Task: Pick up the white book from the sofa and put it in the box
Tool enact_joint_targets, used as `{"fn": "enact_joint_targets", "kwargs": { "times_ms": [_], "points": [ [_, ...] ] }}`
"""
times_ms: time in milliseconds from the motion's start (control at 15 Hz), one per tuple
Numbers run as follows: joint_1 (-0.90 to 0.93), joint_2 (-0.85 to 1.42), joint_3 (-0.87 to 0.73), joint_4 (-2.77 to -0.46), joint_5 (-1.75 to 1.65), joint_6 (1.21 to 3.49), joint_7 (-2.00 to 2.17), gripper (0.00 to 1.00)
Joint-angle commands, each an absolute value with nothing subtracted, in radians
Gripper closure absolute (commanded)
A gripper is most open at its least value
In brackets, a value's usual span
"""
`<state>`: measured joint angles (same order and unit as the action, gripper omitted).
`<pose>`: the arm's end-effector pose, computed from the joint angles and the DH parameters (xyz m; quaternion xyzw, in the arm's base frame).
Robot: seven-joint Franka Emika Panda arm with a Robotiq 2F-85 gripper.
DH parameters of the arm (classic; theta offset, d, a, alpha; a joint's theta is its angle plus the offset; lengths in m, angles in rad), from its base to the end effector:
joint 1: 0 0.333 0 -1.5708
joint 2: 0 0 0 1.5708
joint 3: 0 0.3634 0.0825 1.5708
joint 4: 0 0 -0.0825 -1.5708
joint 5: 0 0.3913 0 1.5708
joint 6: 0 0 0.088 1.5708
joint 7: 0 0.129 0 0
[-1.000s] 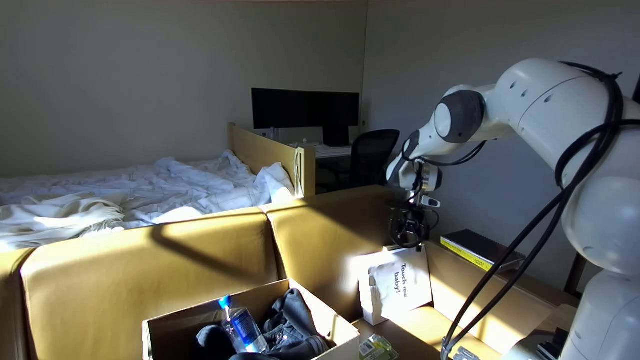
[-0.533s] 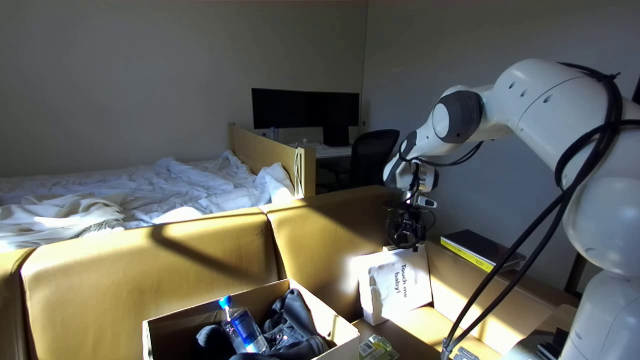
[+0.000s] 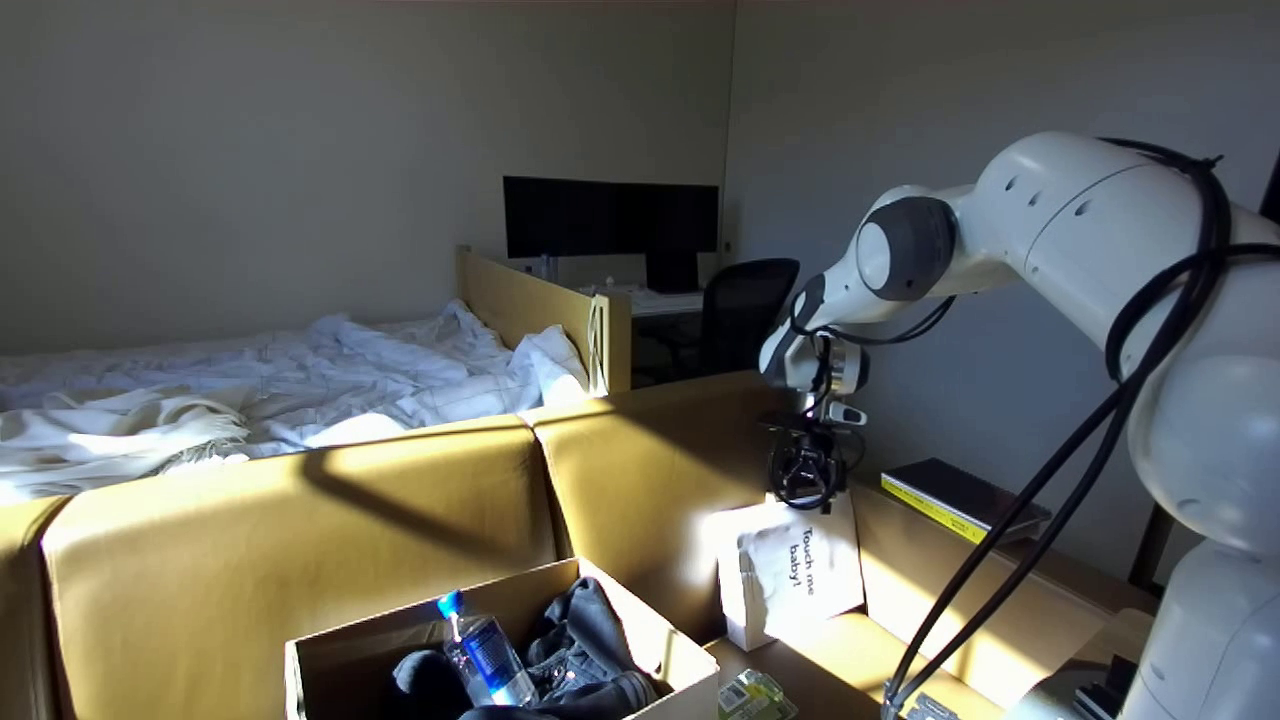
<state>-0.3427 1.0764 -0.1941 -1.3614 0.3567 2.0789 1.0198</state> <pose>0.6403 -0.3256 0.0448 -0.6457 0.7443 0.1705 0.0056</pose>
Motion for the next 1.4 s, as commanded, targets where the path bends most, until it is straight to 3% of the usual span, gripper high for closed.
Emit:
{"fn": "enact_joint_targets", "kwargs": {
  "times_ms": [0,733,800,867,1333],
  "points": [
    [-0.341,1.1,-0.201,-1.338,0.365,2.097,1.034,0.0],
    [-0.325,1.186,-0.214,-1.266,0.344,2.094,1.064,0.0],
    [-0.319,1.195,-0.214,-1.256,0.337,2.089,1.065,0.25],
    [-0.316,1.203,-0.215,-1.249,0.331,2.085,1.064,0.26],
    [-0.312,1.232,-0.229,-1.187,0.316,2.049,1.078,0.72]
  ]
}}
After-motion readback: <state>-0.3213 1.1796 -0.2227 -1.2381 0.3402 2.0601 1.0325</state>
